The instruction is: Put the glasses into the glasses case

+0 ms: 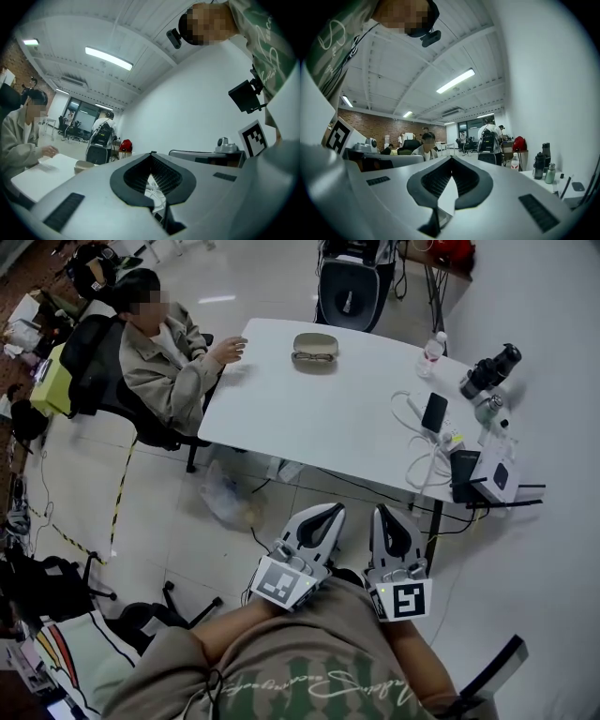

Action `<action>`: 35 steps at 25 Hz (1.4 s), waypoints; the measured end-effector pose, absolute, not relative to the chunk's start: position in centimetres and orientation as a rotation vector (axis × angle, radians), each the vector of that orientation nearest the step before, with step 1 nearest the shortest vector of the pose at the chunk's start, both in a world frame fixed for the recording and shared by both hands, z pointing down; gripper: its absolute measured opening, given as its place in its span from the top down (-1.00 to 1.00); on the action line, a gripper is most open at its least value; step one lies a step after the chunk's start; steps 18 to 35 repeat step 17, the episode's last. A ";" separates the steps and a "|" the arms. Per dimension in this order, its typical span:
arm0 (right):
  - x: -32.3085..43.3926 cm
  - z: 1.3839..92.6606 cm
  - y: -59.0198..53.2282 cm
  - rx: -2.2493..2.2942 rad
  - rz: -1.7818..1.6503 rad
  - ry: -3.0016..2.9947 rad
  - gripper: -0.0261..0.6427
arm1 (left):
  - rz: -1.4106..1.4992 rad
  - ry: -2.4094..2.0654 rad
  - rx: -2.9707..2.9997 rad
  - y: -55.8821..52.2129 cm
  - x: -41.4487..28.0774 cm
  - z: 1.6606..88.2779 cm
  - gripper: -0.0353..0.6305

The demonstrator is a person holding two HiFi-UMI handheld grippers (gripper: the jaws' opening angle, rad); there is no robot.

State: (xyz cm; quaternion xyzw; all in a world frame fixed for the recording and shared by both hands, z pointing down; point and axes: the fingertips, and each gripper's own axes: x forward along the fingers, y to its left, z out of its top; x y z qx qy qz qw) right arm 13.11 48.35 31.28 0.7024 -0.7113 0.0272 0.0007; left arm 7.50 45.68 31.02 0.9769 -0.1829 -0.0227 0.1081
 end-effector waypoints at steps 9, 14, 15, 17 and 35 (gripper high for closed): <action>13.1 31.1 48.3 2.208 0.098 -2.244 0.89 | -0.023 -0.560 2.874 45.3 7.7 31.1 0.88; 13.7 31.2 48.0 2.222 0.085 -2.239 0.89 | -0.039 -0.540 2.890 45.2 8.0 31.2 0.88; 13.9 31.2 48.0 2.223 0.082 -2.237 0.89 | -0.032 -0.549 2.886 45.0 8.0 31.3 0.88; 14.1 31.4 48.1 2.223 0.073 -2.233 0.89 | -0.016 -0.565 2.878 44.8 8.0 31.4 0.88; 14.1 31.4 48.1 2.223 0.073 -2.233 0.89 | -0.016 -0.565 2.878 44.8 8.0 31.4 0.88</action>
